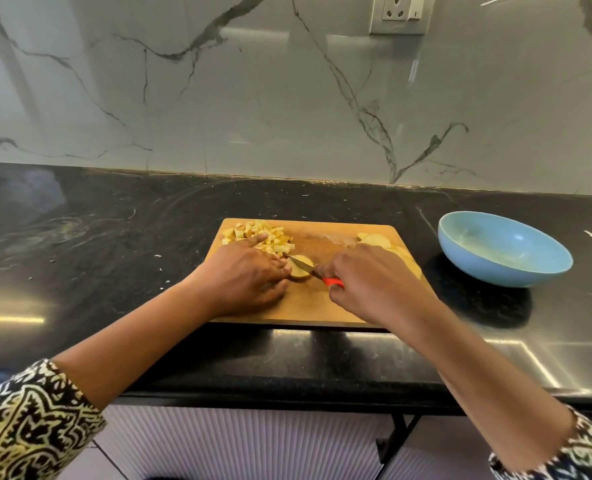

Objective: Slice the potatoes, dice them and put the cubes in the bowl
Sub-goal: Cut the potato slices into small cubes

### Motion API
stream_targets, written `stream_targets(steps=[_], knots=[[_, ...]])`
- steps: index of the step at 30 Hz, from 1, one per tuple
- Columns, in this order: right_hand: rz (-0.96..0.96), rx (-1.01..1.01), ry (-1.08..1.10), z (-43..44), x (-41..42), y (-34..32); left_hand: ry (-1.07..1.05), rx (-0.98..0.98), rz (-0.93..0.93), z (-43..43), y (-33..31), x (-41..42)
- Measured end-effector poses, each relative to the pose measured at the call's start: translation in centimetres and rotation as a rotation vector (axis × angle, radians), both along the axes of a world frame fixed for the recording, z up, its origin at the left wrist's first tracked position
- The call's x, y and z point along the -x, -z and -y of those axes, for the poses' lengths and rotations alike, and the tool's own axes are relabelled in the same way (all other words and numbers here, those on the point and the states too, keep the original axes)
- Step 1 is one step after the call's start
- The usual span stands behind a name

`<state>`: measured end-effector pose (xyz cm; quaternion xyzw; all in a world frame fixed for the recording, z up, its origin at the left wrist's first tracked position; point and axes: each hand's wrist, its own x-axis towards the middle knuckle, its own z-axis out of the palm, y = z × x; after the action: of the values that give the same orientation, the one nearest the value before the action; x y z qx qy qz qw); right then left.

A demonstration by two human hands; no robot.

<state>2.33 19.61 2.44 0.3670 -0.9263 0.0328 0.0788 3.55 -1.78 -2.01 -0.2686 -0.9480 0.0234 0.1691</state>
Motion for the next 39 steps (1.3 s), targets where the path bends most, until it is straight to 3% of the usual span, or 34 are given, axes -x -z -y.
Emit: stream_targets(steps=[6,14,22,30,35,39], knots=[[0.02,0.031,0.04,-3.5,-3.0,0.5,-0.036,0.018,0.1,-0.2,-0.5,-0.2],[0.035,0.058,0.093,-4.9,-3.3,-1.3,0.012,-0.151,0.022,0.4,0.5,-0.6],[0.02,0.136,0.086,-2.7,-1.6,-0.4,0.049,-0.088,-0.077,0.4,0.1,-0.9],[0.004,0.061,0.025,-1.0,-1.5,-0.3,0.061,-0.083,-0.084,0.8,0.4,-0.5],[0.004,0.045,0.022,0.4,-1.6,0.8,0.059,0.019,-0.148,0.5,0.5,-0.4],[0.023,0.149,0.052,-1.4,-3.6,2.5,0.019,0.031,-0.056,0.7,0.5,-0.4]])
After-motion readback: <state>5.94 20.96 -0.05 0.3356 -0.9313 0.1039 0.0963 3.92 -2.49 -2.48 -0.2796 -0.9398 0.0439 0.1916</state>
